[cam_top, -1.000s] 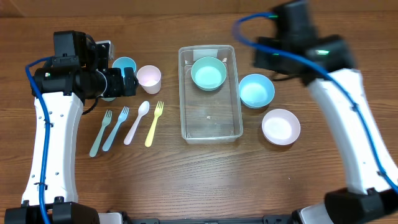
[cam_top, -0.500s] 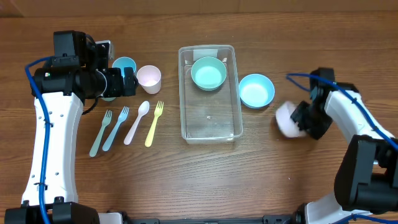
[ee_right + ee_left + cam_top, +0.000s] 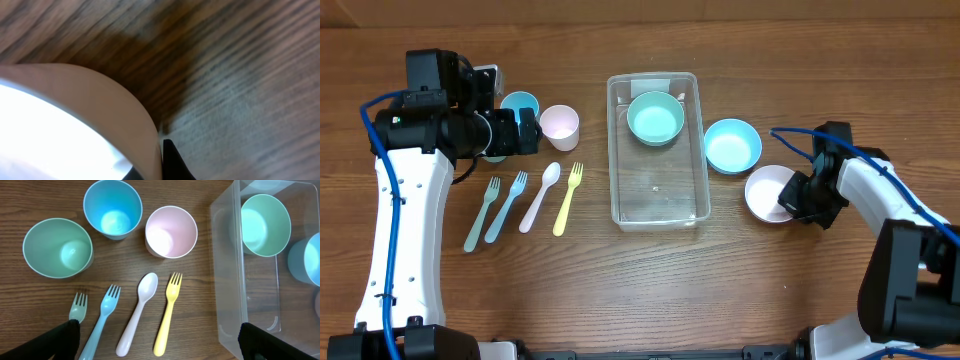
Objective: Pack container
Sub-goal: 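Grasp the white bowl rim with the right gripper, then carry the white bowl and stack it into the green bowl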
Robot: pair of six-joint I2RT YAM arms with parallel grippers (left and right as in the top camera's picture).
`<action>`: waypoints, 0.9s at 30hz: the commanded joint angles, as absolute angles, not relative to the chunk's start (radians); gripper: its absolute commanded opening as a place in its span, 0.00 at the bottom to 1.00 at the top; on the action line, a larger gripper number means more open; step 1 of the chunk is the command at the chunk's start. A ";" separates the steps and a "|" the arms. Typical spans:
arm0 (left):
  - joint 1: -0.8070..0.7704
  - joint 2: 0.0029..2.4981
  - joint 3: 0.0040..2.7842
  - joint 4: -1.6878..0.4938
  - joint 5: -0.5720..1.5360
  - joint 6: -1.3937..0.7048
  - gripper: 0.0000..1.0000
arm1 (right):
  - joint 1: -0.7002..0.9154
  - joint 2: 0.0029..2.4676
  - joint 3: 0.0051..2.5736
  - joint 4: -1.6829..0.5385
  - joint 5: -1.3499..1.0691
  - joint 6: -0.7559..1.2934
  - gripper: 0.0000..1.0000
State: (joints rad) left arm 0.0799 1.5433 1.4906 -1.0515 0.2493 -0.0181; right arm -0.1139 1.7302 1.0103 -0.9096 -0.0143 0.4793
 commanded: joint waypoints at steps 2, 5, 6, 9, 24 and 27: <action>0.078 1.546 1.515 -1.050 0.252 0.004 1.00 | -0.105 1.587 1.144 -1.001 0.060 0.502 0.04; 0.078 1.546 1.515 -1.050 0.252 0.004 1.00 | -0.062 1.464 1.293 -1.077 0.056 0.501 0.04; 0.078 1.546 1.515 -1.050 0.252 0.004 1.00 | -0.037 1.436 1.340 -1.082 0.038 0.486 0.04; 0.078 1.546 1.515 -1.050 0.252 0.004 1.00 | 0.097 1.385 1.462 -1.005 -0.109 0.387 0.04; 0.078 1.546 1.515 -1.050 0.252 0.004 1.00 | 0.364 1.993 1.541 -0.621 -0.141 0.257 0.04; 0.078 1.546 1.515 -1.050 0.252 0.004 1.00 | 0.363 2.011 1.545 -0.575 -0.141 0.257 0.04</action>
